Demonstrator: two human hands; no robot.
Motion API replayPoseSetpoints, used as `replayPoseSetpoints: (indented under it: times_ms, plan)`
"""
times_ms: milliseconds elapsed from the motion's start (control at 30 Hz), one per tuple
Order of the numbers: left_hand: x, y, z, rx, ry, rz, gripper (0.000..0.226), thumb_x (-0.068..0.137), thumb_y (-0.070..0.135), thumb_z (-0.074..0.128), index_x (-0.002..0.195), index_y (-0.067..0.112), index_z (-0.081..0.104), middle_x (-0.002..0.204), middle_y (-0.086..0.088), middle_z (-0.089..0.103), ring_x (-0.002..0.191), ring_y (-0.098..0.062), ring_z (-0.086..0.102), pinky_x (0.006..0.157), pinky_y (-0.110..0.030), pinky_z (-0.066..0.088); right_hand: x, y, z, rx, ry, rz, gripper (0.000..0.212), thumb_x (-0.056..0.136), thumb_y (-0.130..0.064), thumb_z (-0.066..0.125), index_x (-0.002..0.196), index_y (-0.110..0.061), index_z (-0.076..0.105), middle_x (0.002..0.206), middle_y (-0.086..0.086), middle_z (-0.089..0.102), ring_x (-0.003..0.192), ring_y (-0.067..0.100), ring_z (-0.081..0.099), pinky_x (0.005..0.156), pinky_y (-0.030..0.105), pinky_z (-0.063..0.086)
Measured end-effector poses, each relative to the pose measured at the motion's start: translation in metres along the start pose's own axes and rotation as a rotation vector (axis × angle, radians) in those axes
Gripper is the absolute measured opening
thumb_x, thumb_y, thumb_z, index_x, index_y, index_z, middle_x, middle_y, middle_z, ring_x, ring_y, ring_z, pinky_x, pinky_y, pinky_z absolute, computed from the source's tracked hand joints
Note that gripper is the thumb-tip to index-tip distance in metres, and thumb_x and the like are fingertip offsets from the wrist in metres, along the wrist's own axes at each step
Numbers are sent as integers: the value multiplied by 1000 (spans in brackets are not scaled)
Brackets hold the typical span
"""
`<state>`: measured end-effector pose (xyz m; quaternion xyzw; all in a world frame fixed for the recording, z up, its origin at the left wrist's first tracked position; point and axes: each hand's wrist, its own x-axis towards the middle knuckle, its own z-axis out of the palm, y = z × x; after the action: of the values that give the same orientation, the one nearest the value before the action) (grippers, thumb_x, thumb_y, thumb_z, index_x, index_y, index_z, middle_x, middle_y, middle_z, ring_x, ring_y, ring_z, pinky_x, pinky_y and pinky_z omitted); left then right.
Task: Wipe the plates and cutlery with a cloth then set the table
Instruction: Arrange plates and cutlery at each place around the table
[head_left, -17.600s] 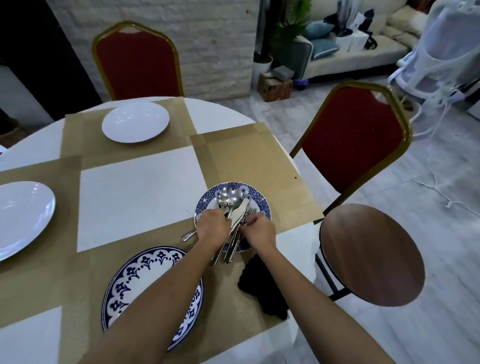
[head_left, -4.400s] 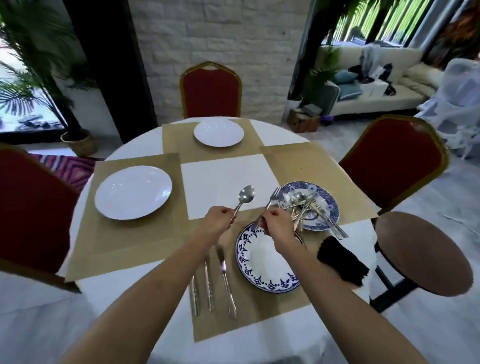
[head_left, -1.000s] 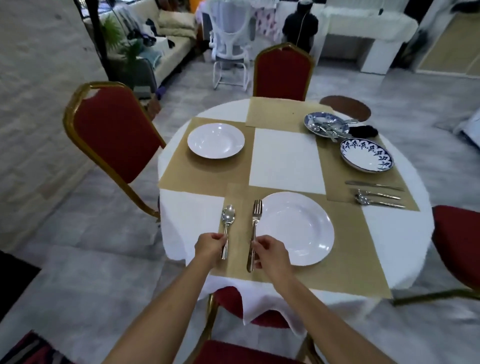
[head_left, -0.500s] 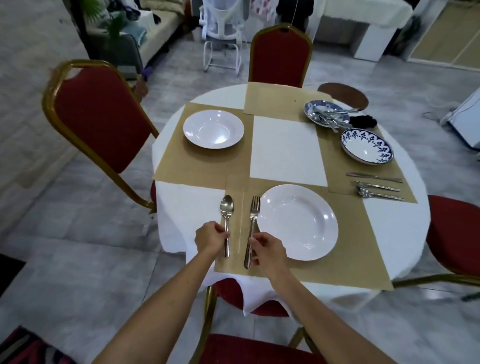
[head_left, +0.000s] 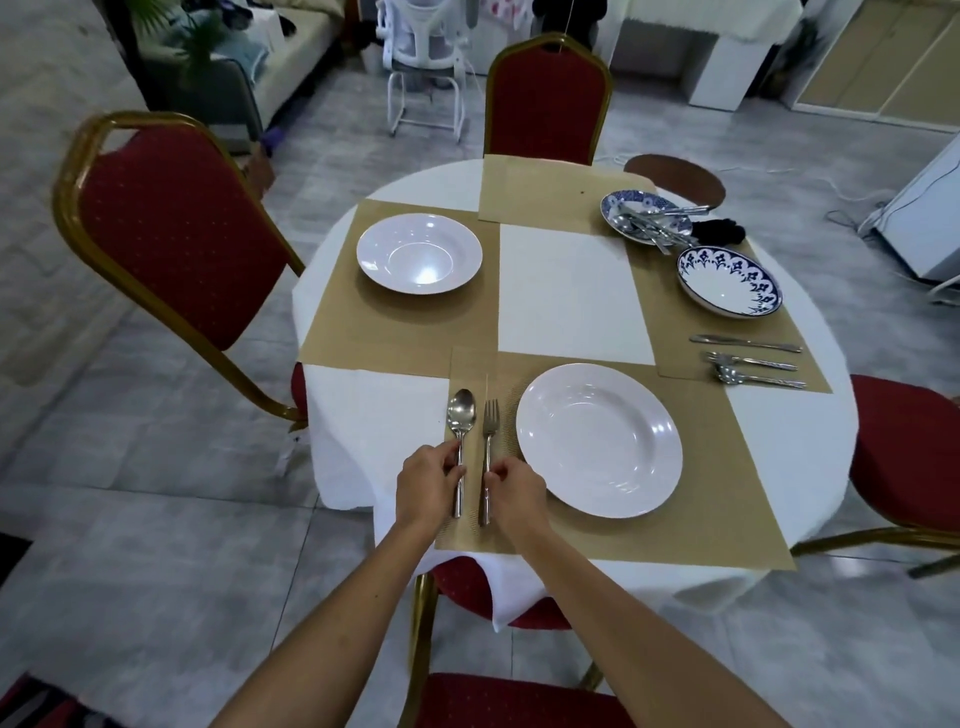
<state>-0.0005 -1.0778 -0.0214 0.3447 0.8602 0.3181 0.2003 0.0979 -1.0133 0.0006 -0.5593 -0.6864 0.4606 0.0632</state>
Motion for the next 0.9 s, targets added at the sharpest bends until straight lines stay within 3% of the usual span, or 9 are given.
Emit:
replayPoseSetpoints:
  times_ms: [133, 267, 433, 600, 900]
  plan:
    - [2, -4, 3, 16, -8, 4, 40, 91, 23, 61, 131, 28, 57, 86, 4, 51, 81, -10, 48, 70, -20, 34, 6, -6, 6, 9, 59, 1, 16, 95, -8, 50, 105, -7, 63, 101, 6, 64, 85, 15, 54, 73, 24, 40]
    - [3, -6, 5, -11, 9, 2, 40, 92, 22, 61, 132, 27, 56, 87, 4, 52, 82, -10, 49, 71, -20, 34, 7, -6, 7, -11, 94, -19, 11, 96, -9, 49, 98, -10, 60, 89, 0, 58, 81, 16, 56, 63, 21, 40]
    - [2, -8, 6, -16, 17, 12, 39, 92, 21, 60, 131, 27, 57, 88, 3, 52, 80, -10, 48, 70, -20, 32, 9, -3, 18, -291, 162, -111, 19, 97, -12, 39, 99, -11, 59, 98, 9, 62, 87, 25, 59, 71, 33, 46]
    - [1, -9, 5, -16, 29, 31, 33, 90, 19, 62, 122, 29, 63, 84, 1, 56, 79, -12, 51, 68, -21, 33, 9, -1, 20, -432, 166, -169, 26, 98, -6, 35, 114, -8, 56, 112, 11, 57, 99, 26, 57, 74, 31, 42]
    - [0, -6, 2, -21, 27, 36, 37, 90, 19, 63, 126, 27, 61, 89, -3, 60, 84, -16, 56, 70, -23, 36, 9, -2, 17, -513, 152, -208, 26, 97, -2, 38, 117, -7, 53, 115, 13, 56, 102, 28, 58, 81, 36, 48]
